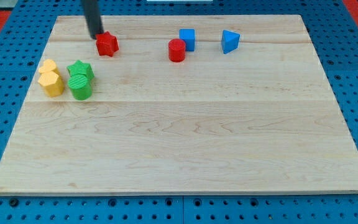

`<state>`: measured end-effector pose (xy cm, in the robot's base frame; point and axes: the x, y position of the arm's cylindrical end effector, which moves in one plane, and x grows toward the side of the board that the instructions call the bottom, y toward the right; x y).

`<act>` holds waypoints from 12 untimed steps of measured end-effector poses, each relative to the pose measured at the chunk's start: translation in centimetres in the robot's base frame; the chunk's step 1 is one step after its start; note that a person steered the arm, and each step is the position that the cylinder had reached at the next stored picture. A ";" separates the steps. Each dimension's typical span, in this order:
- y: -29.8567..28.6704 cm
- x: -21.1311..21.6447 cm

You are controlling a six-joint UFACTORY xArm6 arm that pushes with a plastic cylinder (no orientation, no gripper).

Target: Slide the yellow heart to the left of green circle

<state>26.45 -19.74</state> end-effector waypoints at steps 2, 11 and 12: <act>-5.6 4.6; -10.7 26.5; -10.7 25.5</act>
<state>51.95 -30.45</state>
